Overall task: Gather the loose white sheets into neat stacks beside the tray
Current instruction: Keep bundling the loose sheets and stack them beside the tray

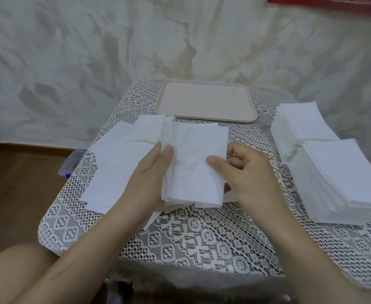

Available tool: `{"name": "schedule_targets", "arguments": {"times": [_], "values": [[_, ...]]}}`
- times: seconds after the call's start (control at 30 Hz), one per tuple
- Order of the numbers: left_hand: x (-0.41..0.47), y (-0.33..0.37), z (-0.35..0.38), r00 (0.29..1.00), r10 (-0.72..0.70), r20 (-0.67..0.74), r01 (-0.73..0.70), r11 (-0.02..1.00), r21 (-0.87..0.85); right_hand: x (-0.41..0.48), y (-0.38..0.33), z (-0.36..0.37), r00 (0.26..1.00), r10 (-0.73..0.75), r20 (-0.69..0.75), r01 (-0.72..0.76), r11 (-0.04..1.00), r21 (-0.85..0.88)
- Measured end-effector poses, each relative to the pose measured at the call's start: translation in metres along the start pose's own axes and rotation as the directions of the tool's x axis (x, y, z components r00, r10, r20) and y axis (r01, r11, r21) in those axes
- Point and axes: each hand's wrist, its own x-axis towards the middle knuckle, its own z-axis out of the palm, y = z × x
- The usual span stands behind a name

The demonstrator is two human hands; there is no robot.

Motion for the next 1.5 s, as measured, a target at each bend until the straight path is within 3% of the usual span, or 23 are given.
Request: {"name": "schedule_targets", "arguments": {"times": [0.4,0.6,0.9,1.07,1.13,1.2,1.3,1.4,1.5], "values": [[0.0,0.0,0.001,0.997,0.024,0.073,-0.021,0.999,-0.038,0.002,0.001,0.001,0.998,0.055,0.036,-0.056,0.998,0.024],[0.0,0.0,0.001,0.998,0.025,0.057,-0.023,0.999,-0.028,0.003,0.005,-0.011,0.998,-0.021,-0.061,0.01,0.986,-0.168],[0.0,-0.004,0.003,0.985,0.051,0.162,-0.037,0.996,-0.086,0.002,-0.002,0.002,0.995,0.098,-0.011,-0.098,0.994,0.043],[0.004,-0.003,0.003,0.988,0.094,0.122,-0.087,0.994,-0.068,0.004,0.001,0.004,0.991,0.109,-0.073,-0.114,0.991,-0.064],[0.006,-0.001,0.002,0.991,0.102,0.088,-0.095,0.992,-0.081,0.002,0.001,0.001,0.992,0.13,-0.011,-0.129,0.972,-0.197],[0.008,0.002,0.0,0.993,0.105,0.047,-0.099,0.987,-0.124,-0.003,0.0,0.0,0.967,0.187,0.172,-0.14,0.957,-0.255],[0.011,0.006,-0.003,0.995,0.103,0.016,-0.098,0.976,-0.195,-0.007,0.0,0.004,0.936,0.18,0.303,-0.136,0.977,-0.162],[0.02,0.011,-0.017,0.995,0.103,-0.004,-0.1,0.96,-0.263,0.0,-0.002,0.005,0.976,0.125,0.179,-0.12,0.992,-0.038],[0.028,0.014,-0.035,0.988,0.158,-0.001,-0.156,0.978,-0.141,0.008,-0.003,0.006,0.996,0.066,0.052,-0.073,0.986,0.147]]}}
